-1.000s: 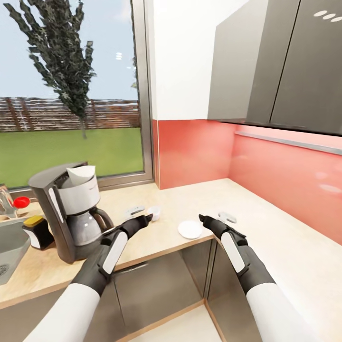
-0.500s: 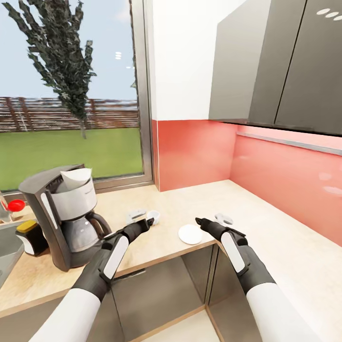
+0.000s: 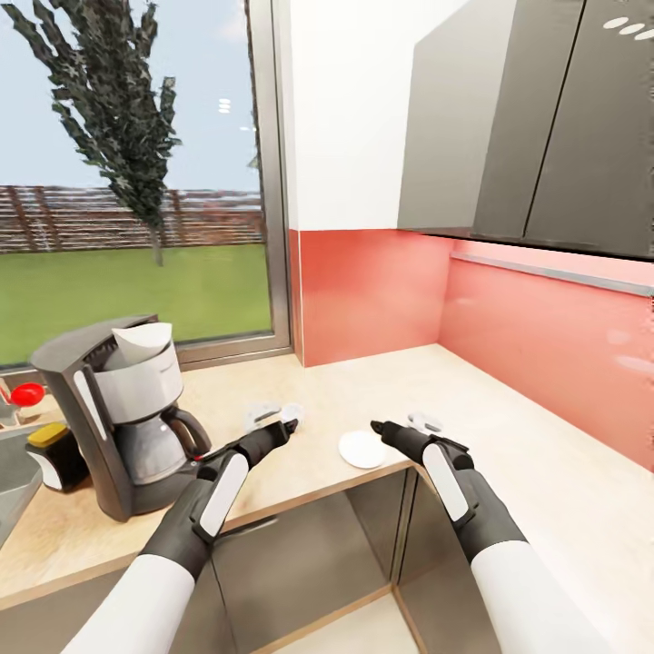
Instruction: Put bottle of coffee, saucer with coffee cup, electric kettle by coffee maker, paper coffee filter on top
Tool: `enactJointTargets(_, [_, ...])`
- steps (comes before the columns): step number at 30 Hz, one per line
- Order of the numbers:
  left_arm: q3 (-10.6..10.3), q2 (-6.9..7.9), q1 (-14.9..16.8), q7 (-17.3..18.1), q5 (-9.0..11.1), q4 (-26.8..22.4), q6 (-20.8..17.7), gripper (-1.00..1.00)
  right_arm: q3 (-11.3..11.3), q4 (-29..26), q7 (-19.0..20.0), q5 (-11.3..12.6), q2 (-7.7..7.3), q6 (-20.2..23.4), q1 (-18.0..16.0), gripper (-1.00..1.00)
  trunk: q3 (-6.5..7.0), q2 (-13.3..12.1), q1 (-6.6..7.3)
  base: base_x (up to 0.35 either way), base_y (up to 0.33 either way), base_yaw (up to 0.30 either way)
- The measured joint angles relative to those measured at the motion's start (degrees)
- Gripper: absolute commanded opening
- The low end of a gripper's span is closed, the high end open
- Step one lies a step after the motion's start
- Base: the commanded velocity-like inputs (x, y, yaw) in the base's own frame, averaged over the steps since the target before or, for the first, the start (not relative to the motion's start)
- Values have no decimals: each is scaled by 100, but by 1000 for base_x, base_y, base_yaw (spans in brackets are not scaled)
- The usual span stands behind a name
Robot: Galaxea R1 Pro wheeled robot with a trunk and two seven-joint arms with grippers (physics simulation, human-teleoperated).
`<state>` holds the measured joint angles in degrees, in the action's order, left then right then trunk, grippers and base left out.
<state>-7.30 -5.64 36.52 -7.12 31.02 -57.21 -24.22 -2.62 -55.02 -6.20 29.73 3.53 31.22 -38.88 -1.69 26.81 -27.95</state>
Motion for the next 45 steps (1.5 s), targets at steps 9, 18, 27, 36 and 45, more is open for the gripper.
enactJointTargets(9, [-1, 0, 0, 17, 10, 180, 7, 100, 0, 0, 0, 0, 11, 17, 0, 100, 0, 0, 0, 0, 0, -167])
enactJointTargets(18, [1, -1, 0, 18, 15, 195, 9, 100, 0, 0, 0, 0, 12, 18, 1, 100, 0, 0, 0, 1, 0, -174])
enactJointTargets(27, [-6, 14, -1, 25, 298, 194, 22, 100, 0, 5, 6, -1, 9, 16, -1, 100, 0, 0, 2, 157, 0, -33])
enactJointTargets(36, [-87, 265, -291, 46, 130, 487, 82, 100, -178, 195, -26, 4, 301, 31, 35, 100, -1, 1, 3, 126, 0, 0])
enactJointTargets(45, [-96, 401, -496, 57, 74, 644, -193, 100, -182, 212, -79, -7, 387, 76, 35, 100, 0, 0, 0, 139, 0, 0])
